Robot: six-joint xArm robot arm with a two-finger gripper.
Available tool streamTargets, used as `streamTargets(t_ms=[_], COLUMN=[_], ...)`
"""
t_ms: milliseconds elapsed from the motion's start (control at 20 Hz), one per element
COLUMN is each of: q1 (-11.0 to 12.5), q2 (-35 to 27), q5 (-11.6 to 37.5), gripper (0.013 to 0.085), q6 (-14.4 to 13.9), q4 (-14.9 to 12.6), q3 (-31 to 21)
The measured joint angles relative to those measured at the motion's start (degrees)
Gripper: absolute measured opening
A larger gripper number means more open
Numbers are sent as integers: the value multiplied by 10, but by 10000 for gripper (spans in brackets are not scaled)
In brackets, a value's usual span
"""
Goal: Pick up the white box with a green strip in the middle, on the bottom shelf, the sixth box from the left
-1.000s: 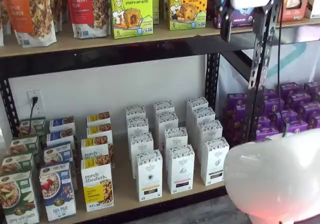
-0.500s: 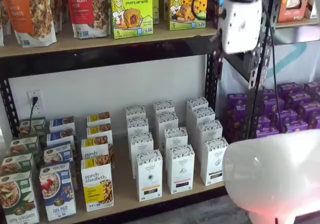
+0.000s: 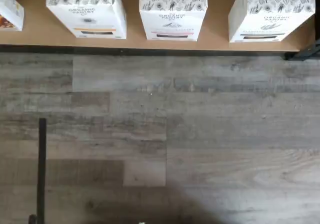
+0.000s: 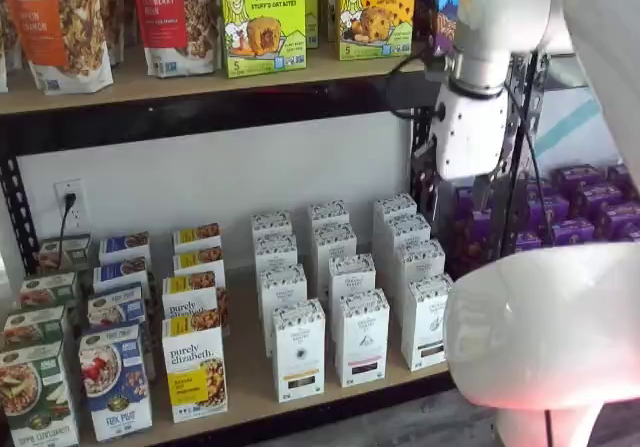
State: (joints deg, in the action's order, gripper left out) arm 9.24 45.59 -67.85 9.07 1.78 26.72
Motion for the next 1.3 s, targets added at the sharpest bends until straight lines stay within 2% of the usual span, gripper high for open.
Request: streamTargets(t_ms=[200, 350, 600, 800, 900, 1100, 1300], q1=[8, 11, 23, 32, 36, 34, 22], q2=[-46, -114, -207, -290, -332, -409, -479], q5=[92, 137, 272, 332, 361, 406, 446], gripper=[850, 850, 850, 850, 850, 850, 850], q6=[10, 10, 32, 47, 63, 113, 117], q4=[-2, -11, 2, 6, 19, 74, 88], q3=[-42, -48, -70, -58, -49, -24, 3])
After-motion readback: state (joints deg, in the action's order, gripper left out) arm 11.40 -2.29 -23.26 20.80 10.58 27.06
